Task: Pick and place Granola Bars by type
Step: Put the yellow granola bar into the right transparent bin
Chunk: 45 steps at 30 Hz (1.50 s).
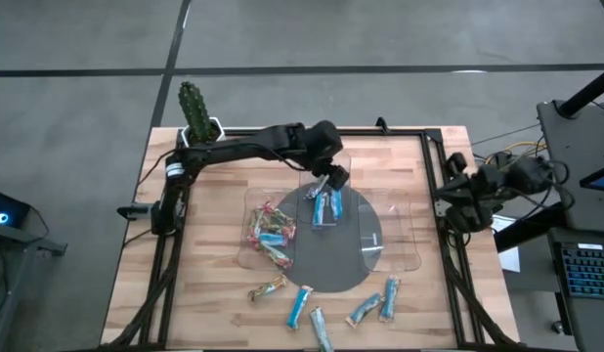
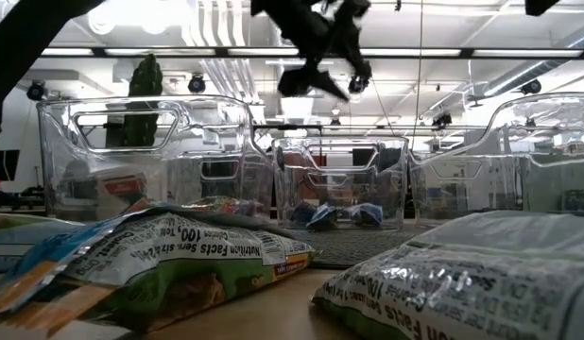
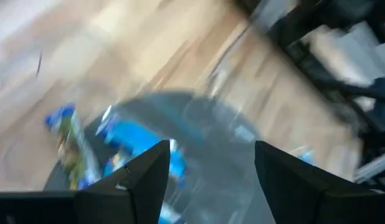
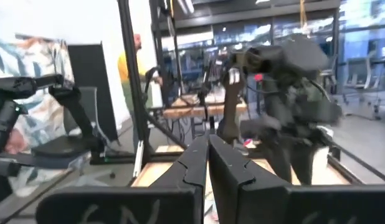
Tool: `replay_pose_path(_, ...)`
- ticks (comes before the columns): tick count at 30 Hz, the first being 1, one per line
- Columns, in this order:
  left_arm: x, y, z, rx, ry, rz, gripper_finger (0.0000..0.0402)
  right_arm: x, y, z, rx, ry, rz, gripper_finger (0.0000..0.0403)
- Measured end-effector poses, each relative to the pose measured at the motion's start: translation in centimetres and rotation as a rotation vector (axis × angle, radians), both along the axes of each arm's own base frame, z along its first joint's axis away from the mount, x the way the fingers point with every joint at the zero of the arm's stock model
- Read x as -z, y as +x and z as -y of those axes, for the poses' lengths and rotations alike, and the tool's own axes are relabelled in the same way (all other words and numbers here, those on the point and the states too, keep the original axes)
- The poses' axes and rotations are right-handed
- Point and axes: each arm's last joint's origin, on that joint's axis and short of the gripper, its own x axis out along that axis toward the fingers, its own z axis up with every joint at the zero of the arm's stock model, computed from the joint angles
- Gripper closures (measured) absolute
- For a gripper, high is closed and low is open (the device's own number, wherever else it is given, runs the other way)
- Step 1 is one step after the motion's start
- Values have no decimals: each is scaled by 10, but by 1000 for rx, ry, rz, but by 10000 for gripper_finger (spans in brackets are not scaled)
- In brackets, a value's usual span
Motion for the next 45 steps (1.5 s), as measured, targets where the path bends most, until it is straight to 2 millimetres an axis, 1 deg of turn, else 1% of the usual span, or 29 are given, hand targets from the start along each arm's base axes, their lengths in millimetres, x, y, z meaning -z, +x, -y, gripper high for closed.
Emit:
replay_pose_path(3, -21, -5, 6, 19, 47, 88, 186, 10, -9, 5, 24, 11, 8, 394)
replay_pose_path(5, -37, -8, 11, 27, 87, 159, 186, 19, -9, 6, 30, 1, -15, 394)
replay_pose_path(12, -81, -30, 32, 80, 238, 305, 186, 53, 9, -3, 58, -81, -178, 394)
replay_pose_path(14, -92, -37, 39, 96, 259, 356, 186, 63, 12, -4, 61, -71, -197, 394)
replay_pose_path(16, -101, -44, 46, 120, 281, 385, 186, 68, 16, -6, 51, -61, -199, 394)
replay_pose_path(20, -113, -53, 63, 191, 329, 423, 186, 77, 23, -12, -7, -57, -183, 394)
replay_pose_path(23, -117, -57, 76, 237, 347, 439, 186, 82, 27, -14, -12, -46, -163, 394)
replay_pose_path(30, -117, -57, 105, 321, 343, 447, 186, 100, 40, -22, -67, -44, -79, 395)
replay_pose_path(36, -106, -58, 127, 345, 302, 390, 188, 109, 44, -24, -73, -44, -80, 395)
replay_pose_path(41, -100, -61, 148, 365, 260, 347, 188, 110, 44, -25, -74, -43, -83, 395)
replay_pose_path(45, -99, -64, 162, 392, 236, 342, 188, 110, 44, -25, -89, -29, -87, 395)
